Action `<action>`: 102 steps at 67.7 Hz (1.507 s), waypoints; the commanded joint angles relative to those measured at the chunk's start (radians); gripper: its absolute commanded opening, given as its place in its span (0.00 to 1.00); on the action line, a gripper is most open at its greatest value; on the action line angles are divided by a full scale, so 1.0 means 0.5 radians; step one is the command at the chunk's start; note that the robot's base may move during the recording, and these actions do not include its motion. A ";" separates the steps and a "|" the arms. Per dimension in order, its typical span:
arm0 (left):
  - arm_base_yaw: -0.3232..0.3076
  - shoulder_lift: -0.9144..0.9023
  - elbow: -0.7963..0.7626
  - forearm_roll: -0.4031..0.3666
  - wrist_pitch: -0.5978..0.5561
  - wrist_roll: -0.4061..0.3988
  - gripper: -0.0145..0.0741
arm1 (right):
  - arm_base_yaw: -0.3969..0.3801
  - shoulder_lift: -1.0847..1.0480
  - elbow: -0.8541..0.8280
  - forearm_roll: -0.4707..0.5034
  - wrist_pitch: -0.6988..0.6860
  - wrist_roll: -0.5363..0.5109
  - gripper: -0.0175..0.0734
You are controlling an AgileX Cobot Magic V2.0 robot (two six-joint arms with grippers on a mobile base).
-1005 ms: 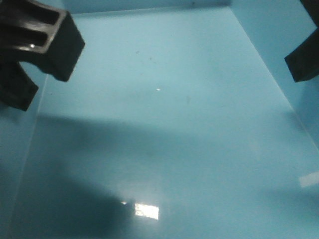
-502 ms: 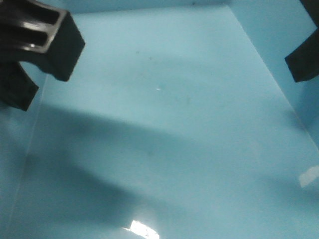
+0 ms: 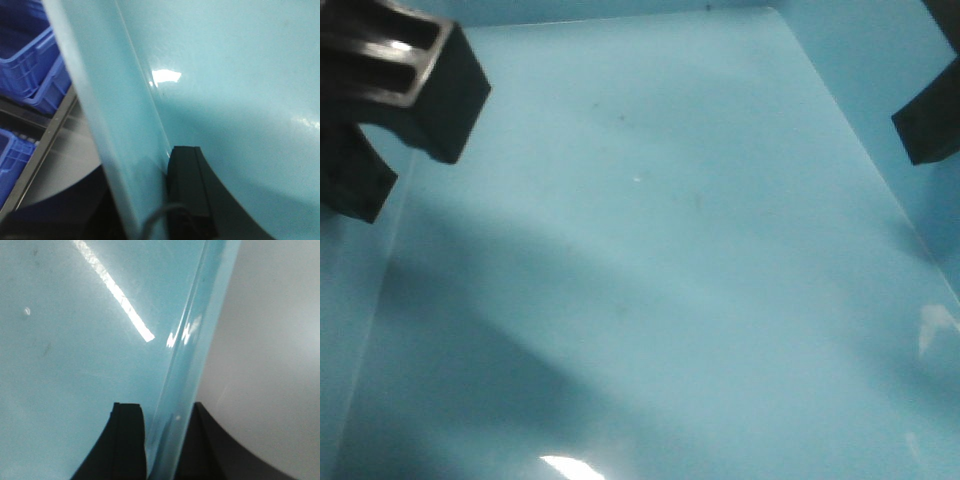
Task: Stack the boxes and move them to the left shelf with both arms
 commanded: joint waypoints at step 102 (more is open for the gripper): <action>-0.036 -0.038 -0.057 0.267 -0.132 0.093 0.16 | 0.020 -0.032 -0.093 -0.312 -0.278 -0.049 0.23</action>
